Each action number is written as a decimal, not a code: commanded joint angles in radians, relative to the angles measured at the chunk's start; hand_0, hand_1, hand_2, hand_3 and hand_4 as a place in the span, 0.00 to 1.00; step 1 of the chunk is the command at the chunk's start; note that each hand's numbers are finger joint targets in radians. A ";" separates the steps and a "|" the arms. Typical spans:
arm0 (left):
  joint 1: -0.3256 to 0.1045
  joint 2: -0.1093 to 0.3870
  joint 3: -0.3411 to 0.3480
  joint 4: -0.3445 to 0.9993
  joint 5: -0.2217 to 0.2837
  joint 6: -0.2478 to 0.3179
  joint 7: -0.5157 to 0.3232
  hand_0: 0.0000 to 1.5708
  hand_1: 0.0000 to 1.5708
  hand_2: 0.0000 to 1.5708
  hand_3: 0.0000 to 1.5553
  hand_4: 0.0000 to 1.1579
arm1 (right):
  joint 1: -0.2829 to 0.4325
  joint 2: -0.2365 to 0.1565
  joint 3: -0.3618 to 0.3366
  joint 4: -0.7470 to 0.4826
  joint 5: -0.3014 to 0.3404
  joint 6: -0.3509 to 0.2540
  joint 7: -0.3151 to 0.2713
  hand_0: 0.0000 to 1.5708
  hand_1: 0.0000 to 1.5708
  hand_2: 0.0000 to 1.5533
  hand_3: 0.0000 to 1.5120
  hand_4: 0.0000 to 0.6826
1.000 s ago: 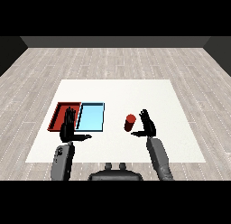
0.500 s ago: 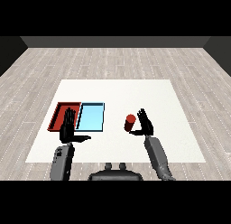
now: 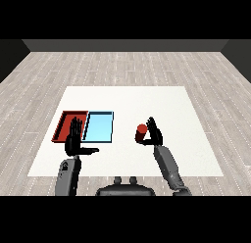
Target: Pick the red can and put it in the red box
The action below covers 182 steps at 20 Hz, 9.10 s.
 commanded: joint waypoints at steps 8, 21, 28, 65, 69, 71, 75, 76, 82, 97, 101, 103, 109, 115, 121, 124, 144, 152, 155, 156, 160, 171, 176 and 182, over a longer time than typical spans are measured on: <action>0.058 -0.012 -0.018 -0.030 -0.006 -0.005 -0.011 0.00 0.00 0.00 0.00 0.00 | -0.086 0.005 0.084 0.048 -0.061 -0.123 0.022 0.00 0.00 0.00 0.00 0.00; -0.005 0.036 0.047 0.036 0.038 -0.048 -0.014 0.00 0.00 0.00 0.00 0.00 | -0.054 0.005 0.070 -0.016 -0.048 -0.084 0.074 0.00 0.00 0.00 0.00 0.00; -0.030 0.029 0.044 0.031 0.054 -0.048 -0.001 0.00 0.00 0.00 0.00 0.00 | -0.135 0.005 0.076 0.056 -0.053 -0.116 0.088 0.00 0.00 0.00 0.00 0.00; 0.016 -0.009 -0.007 -0.011 0.012 -0.009 0.001 0.00 0.00 0.00 0.00 0.00 | -0.234 0.005 0.239 0.153 -0.014 -0.447 0.037 0.98 0.98 0.95 0.91 0.86; 0.019 0.005 -0.003 0.005 0.021 -0.036 -0.012 0.00 0.00 0.00 0.00 0.00 | -0.224 -0.064 0.192 0.048 -0.015 -0.400 0.062 0.98 0.98 0.94 0.91 0.85; -0.017 0.006 0.002 0.038 0.004 -0.019 -0.017 0.00 0.00 0.00 0.00 0.00 | -0.195 -0.068 0.201 -0.060 0.000 -0.415 0.115 0.98 0.98 0.94 0.91 0.85; -0.053 -0.002 -0.043 -0.038 -0.031 0.019 0.085 0.00 0.00 0.00 0.00 0.00 | -0.049 -0.100 0.248 -0.312 0.021 -0.437 0.135 0.98 0.98 0.95 0.92 0.90; -0.003 -0.032 -0.097 -0.112 -0.063 0.038 0.095 0.00 0.00 0.00 0.00 0.00 | -0.138 -0.086 0.208 -0.204 0.031 -0.423 0.119 0.98 0.98 0.95 0.92 0.91; -0.078 -0.033 -0.238 -0.143 -0.068 0.122 0.260 0.00 0.00 0.00 0.00 0.00 | -0.093 -0.058 0.248 -0.419 0.063 -0.475 0.172 0.95 0.95 0.93 0.92 0.92; -0.166 -0.034 -0.364 -0.003 -0.129 0.230 0.309 0.00 0.00 0.00 0.00 0.00 | -0.029 0.005 0.308 -0.612 0.184 -0.523 0.214 0.91 0.91 0.92 0.93 0.93; -0.229 -0.034 -0.359 0.088 -0.093 0.239 0.291 0.00 0.00 0.00 0.00 0.00 | -0.100 0.005 0.298 -0.490 0.126 -0.519 0.131 0.92 0.92 0.92 0.92 0.91; -0.275 -0.034 -0.414 0.239 -0.057 0.310 0.200 0.00 0.00 0.00 0.00 0.00 | -0.092 0.005 0.317 -0.521 0.124 -0.515 0.139 0.92 0.92 0.92 0.92 0.90; -0.233 -0.034 -0.438 0.215 -0.047 0.309 0.209 0.00 0.00 0.00 0.00 0.00 | -0.069 0.005 0.297 -0.554 0.143 -0.483 0.130 0.93 0.93 0.93 0.92 0.96; -0.253 -0.034 -0.444 0.198 -0.012 0.294 0.262 0.00 0.00 0.00 0.00 0.00 | -0.067 0.005 0.416 -0.657 0.192 -0.582 0.228 0.93 0.93 0.92 0.92 0.96; -0.305 -0.014 -0.374 0.268 0.041 0.242 0.242 0.00 0.00 0.00 0.00 0.00 | -0.107 0.005 0.377 -0.541 0.125 -0.532 0.141 0.94 0.94 0.93 0.92 0.99; -0.291 -0.034 -0.450 0.251 0.035 0.283 0.244 0.00 0.00 0.00 0.00 0.00 | -0.047 0.005 0.469 -0.593 0.115 -0.610 0.103 0.93 0.93 0.93 0.92 0.98; -0.339 -0.034 -0.605 0.314 0.160 0.475 0.187 0.00 0.00 0.00 0.00 0.00 | -0.145 0.005 0.526 -0.519 0.041 -0.652 0.105 0.96 0.96 0.94 0.93 0.93; -0.384 -0.034 -0.605 0.410 0.262 0.626 0.127 1.00 1.00 0.99 0.95 0.97 | -0.129 0.005 0.597 -0.487 -0.015 -0.706 0.011 0.95 0.95 0.93 0.92 0.96; -0.389 -0.033 -0.590 0.410 0.239 0.603 0.157 1.00 1.00 0.99 0.95 0.97 | -0.106 -0.007 0.490 -0.556 0.024 -0.584 0.107 0.95 0.95 0.93 0.92 0.95; -0.420 -0.033 -0.657 0.413 0.271 0.686 0.166 1.00 1.00 0.99 0.95 0.97 | -0.125 0.004 0.605 -0.547 -0.002 -0.721 0.076 0.94 0.94 0.93 0.92 0.95; -0.435 -0.033 -0.605 0.412 0.268 0.689 0.108 1.00 1.00 0.99 0.95 0.98 | -0.144 0.004 0.631 -0.512 -0.010 -0.742 0.049 0.95 0.95 0.93 0.92 0.94; -0.348 -0.034 -0.595 0.397 0.267 0.636 -0.044 1.00 1.00 1.00 0.97 0.99 | -0.116 0.005 0.533 -0.541 0.103 -0.646 0.226 0.00 0.00 0.00 0.00 0.00; -0.387 -0.034 -0.610 0.390 0.286 0.727 -0.022 1.00 1.00 1.00 0.97 0.98 | -0.128 0.005 0.495 -0.517 0.066 -0.608 0.215 0.00 0.00 0.00 0.00 0.00; -0.414 -0.009 -0.538 0.420 0.253 0.682 -0.019 1.00 1.00 1.00 0.96 0.98 | -0.012 -0.017 0.497 -0.627 0.113 -0.606 0.228 0.00 0.00 0.00 0.00 0.00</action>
